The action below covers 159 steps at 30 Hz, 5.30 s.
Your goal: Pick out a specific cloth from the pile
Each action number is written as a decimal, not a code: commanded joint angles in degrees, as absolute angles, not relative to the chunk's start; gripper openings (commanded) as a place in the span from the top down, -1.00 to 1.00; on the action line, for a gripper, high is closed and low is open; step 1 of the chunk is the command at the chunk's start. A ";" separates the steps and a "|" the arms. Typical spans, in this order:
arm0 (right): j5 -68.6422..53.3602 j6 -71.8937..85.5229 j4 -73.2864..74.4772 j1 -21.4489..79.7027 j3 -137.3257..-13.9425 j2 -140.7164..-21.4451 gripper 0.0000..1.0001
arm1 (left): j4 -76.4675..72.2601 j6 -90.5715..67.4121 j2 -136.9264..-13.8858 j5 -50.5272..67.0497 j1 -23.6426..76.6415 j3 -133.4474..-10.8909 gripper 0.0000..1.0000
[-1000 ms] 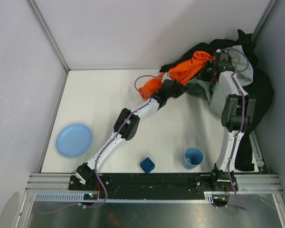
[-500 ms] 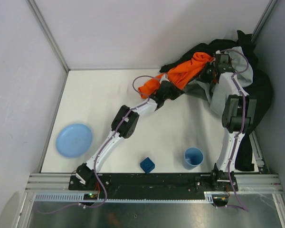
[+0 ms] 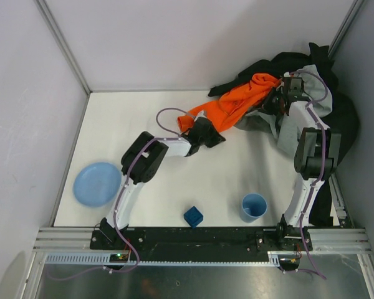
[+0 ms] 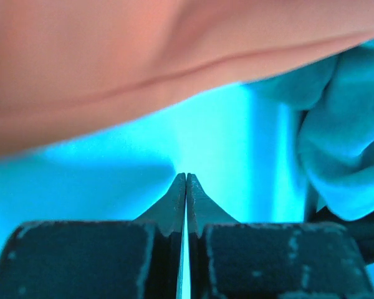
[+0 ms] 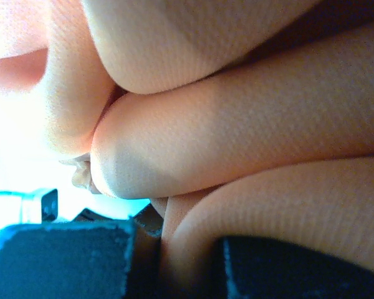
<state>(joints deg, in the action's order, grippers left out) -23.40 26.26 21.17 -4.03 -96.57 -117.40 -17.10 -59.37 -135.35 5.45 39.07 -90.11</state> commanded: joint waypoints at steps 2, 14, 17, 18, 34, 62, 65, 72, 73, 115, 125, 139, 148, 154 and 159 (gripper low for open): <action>-25.35 26.10 15.47 -4.31 -94.66 -110.74 0.99 | -20.24 -56.80 -121.80 0.87 39.38 -74.99 0.99; -26.24 25.14 15.97 -3.12 -93.17 -110.88 0.84 | -21.29 -55.11 -130.08 15.23 40.37 -85.35 -0.61; -26.46 24.99 15.99 -3.16 -93.24 -111.31 0.83 | -20.28 -55.79 -134.37 16.02 40.82 -90.67 -0.70; -26.59 24.98 15.99 -3.21 -93.29 -111.38 0.82 | -19.77 -56.15 -136.01 16.14 41.06 -92.49 -0.71; -29.31 25.25 15.64 -3.93 -94.07 -113.19 0.72 | -3.10 -57.13 -157.44 10.90 42.84 -128.05 -0.69; -30.61 26.09 16.17 -4.14 -96.06 -113.31 0.74 | -7.62 -54.36 -153.96 5.79 41.03 -127.94 0.99; -29.96 26.47 16.09 -4.10 -95.49 -113.08 0.74 | -9.51 -51.49 -146.62 4.50 40.98 -118.54 0.99; -28.36 27.05 16.93 -5.56 -94.01 -112.10 0.75 | -9.91 -42.27 -132.40 3.52 40.83 -107.51 0.99; -28.02 27.15 17.03 -5.99 -93.63 -111.82 0.75 | -9.61 -41.35 -130.49 3.61 40.81 -106.80 0.99; -27.35 25.80 22.52 -15.64 -81.26 -100.96 0.72 | 7.67 -38.39 -94.28 17.53 32.60 -119.92 0.99; -28.65 23.76 23.92 -15.73 -79.27 -99.89 0.69 | 10.43 -39.32 -90.07 20.04 26.53 -119.45 0.99; -26.00 21.48 28.00 -15.57 -75.51 -88.00 -0.34 | 13.56 -41.83 -85.88 20.82 18.23 -112.37 0.99; -19.51 20.76 32.02 -11.14 -68.63 -71.49 -0.71 | 17.03 -37.96 -79.43 20.30 14.50 -104.55 0.99; -14.04 21.71 33.01 -3.84 -61.26 -61.70 -0.85 | 19.46 -36.34 -75.99 21.01 11.31 -100.76 0.99; -12.32 22.84 33.48 -0.83 -56.60 -58.04 -0.86 | 20.91 -36.04 -74.83 22.06 8.60 -98.54 0.99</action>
